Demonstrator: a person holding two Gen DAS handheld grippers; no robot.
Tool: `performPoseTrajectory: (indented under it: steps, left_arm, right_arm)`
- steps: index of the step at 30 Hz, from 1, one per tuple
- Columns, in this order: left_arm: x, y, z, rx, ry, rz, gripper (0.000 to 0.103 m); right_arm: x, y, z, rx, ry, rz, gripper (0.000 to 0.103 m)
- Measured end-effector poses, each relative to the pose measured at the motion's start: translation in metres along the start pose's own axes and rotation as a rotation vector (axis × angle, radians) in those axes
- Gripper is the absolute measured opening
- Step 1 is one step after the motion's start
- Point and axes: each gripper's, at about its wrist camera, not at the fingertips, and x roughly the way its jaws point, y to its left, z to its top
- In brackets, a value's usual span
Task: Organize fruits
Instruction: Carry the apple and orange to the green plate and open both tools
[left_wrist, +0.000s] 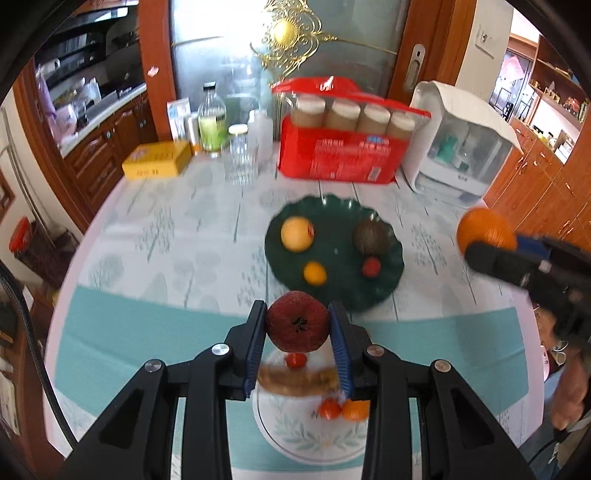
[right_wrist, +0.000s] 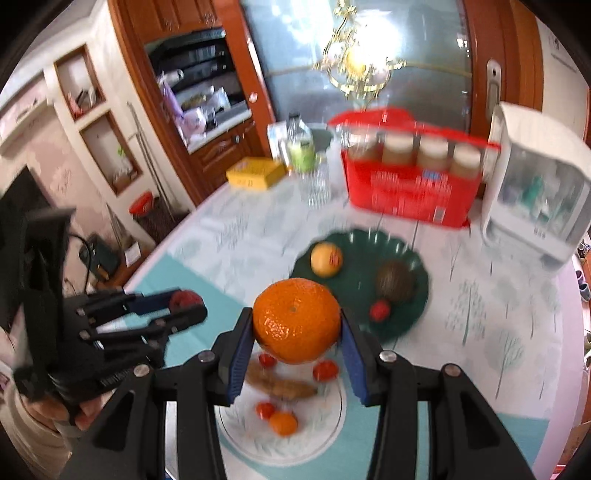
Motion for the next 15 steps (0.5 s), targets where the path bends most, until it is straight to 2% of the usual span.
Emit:
performPoseTrajectory:
  steps: [4,8,11,15]
  left_arm:
    - [0.000,-0.002,0.035,0.022,-0.027,0.021,0.032]
    - [0.014,0.001,0.061,0.020,-0.029,0.024,0.032]
    - [0.034,0.004,0.072,0.007,-0.004,0.022,0.032]
    - [0.071,0.009,0.076,-0.012,0.045,0.003,0.032]
  right_arm:
    - [0.001,-0.010,0.039,0.016,-0.035,-0.042,0.045]
    - [0.026,-0.024,0.068,0.028,-0.015,-0.093,0.045]
    - [0.048,-0.037,0.074,0.055,0.025,-0.107,0.045]
    - [0.079,-0.053,0.067,0.114,0.093,-0.060,0.045]
